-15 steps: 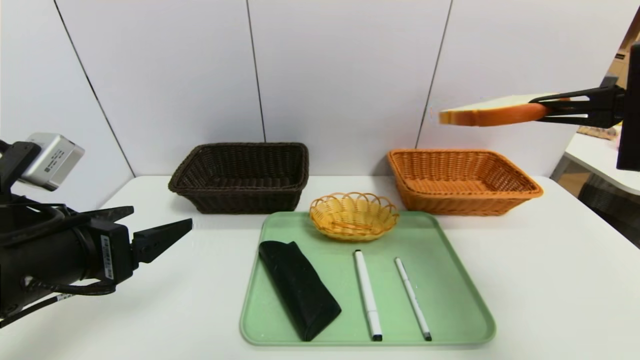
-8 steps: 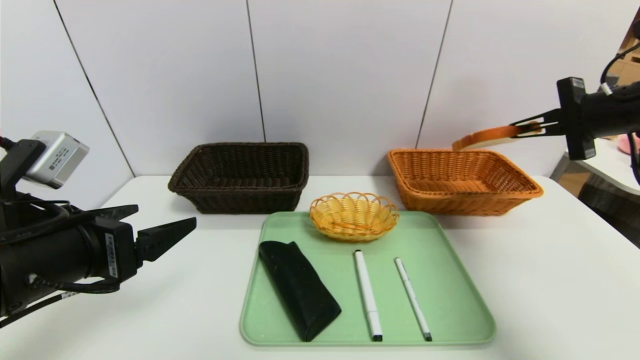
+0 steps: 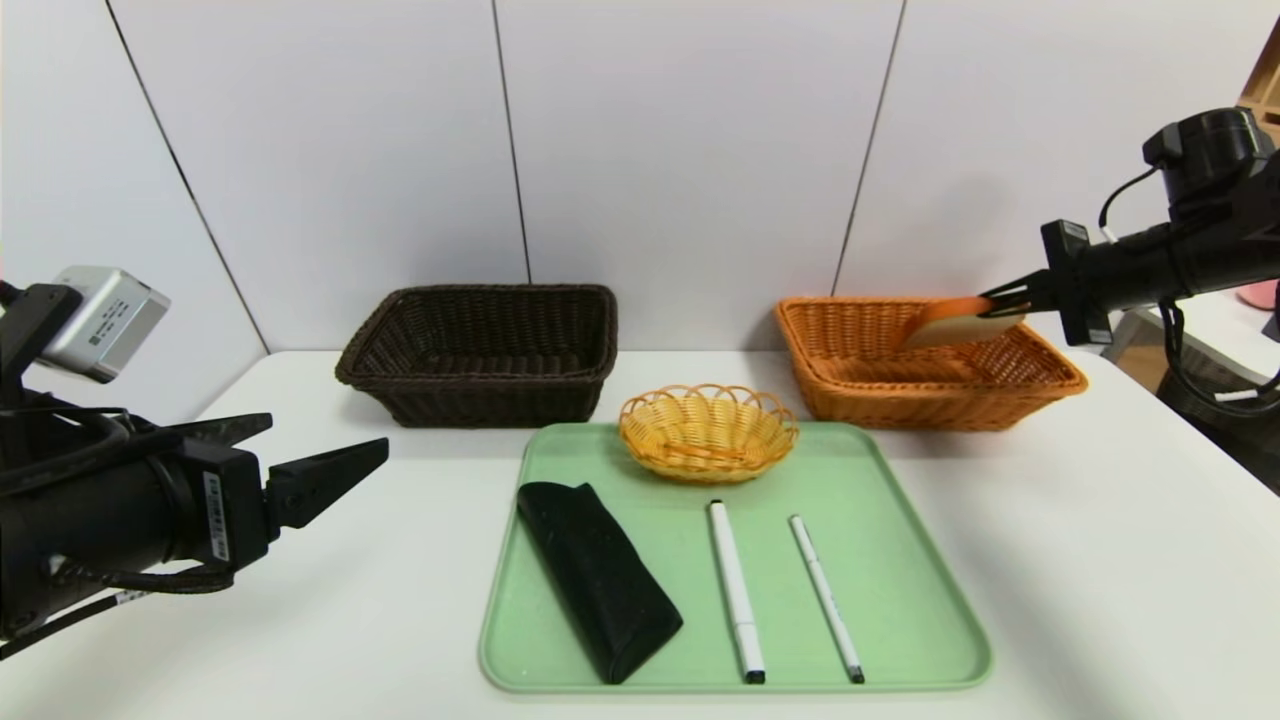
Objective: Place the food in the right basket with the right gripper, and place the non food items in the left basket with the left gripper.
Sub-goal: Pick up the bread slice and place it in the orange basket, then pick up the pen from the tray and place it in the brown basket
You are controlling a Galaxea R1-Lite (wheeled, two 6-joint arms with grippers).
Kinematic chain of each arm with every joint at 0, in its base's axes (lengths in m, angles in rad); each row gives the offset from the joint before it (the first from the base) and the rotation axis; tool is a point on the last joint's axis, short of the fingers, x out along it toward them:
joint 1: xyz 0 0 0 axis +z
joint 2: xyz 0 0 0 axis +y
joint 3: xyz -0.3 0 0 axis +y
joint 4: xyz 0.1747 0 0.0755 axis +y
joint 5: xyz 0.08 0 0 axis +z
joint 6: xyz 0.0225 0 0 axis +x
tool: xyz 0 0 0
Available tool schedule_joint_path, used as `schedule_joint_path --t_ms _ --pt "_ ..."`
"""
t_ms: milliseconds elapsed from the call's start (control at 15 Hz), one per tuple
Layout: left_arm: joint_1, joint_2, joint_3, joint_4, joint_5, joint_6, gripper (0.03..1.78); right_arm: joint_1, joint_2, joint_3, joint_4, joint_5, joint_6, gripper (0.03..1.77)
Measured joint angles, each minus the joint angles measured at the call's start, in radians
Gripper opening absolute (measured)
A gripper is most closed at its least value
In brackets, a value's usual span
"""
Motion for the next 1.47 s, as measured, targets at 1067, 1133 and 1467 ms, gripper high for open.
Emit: schedule_joint_path --t_ms 1067,1133,1467 --pt "0.0 0.001 0.01 0.0 0.0 0.0 1.69 -0.004 -0.031 -0.004 0.011 0.062 0.014 1.33" --pt "0.0 0.0 0.01 0.0 0.0 0.0 1.69 0.001 -0.066 -0.004 0.02 0.081 0.023 1.38" --pt "-0.001 0.0 0.008 0.0 0.0 0.004 1.69 0.085 -0.28 -0.003 0.125 0.107 0.014 1.53"
